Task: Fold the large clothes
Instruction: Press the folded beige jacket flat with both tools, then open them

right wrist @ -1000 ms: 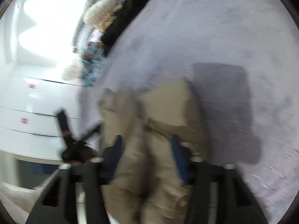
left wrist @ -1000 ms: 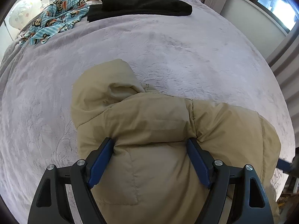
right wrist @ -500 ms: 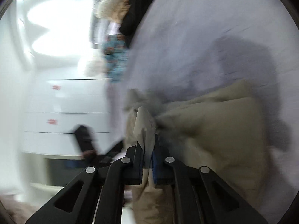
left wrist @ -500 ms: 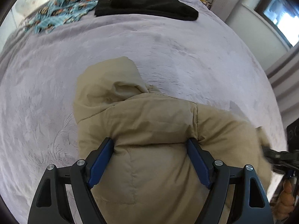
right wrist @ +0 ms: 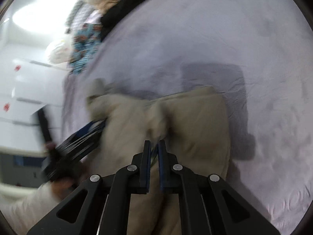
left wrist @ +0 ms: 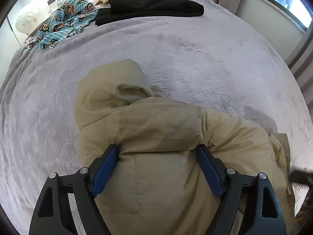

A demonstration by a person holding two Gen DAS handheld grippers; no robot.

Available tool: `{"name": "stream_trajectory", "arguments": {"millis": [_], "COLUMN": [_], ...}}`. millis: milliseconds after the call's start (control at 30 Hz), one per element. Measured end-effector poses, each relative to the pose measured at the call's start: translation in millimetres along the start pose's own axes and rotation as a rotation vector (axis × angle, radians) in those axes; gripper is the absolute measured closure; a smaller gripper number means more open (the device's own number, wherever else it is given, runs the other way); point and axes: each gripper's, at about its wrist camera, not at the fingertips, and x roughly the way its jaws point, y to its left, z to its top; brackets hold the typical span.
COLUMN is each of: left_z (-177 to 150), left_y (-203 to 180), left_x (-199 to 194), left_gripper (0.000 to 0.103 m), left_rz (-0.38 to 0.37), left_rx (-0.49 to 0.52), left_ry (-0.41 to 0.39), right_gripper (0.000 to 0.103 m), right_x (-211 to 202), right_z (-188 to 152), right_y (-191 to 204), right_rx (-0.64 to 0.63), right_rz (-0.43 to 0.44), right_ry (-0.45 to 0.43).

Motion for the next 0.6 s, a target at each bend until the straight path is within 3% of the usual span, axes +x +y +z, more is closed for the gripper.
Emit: {"name": "stream_trajectory", "arguments": {"millis": [67, 133, 300, 367, 467, 600], "left_z": [-1, -1, 3, 0, -17, -63], "left_y": [0, -1, 9, 20, 41, 60], "left_x": [0, 0, -17, -36, -68, -98], "left_gripper": [0.020, 0.020, 0.020, 0.020, 0.020, 0.020], "left_rz": [0.002, 0.005, -0.013, -0.032, -0.069, -0.101], "left_rx": [0.001, 0.004, 0.004, 0.003, 0.004, -0.010], "left_ry": [-0.001, -0.001, 0.017, 0.013, 0.011, 0.050], "right_gripper": [0.095, 0.095, 0.097, 0.100, 0.100, 0.100], "right_x": [-23, -34, -15, -11, -12, -6], "right_z": [-23, -49, -99, -105, -112, -118], "right_y": [16, 29, 8, -3, -3, 4], "right_rx": [-0.033, -0.081, -0.064, -0.019, -0.058, -0.111], "right_rz": [0.083, 0.102, -0.088, -0.090, -0.125, -0.181], "right_ry": [0.023, 0.076, 0.177, 0.160, 0.126, 0.117]}}
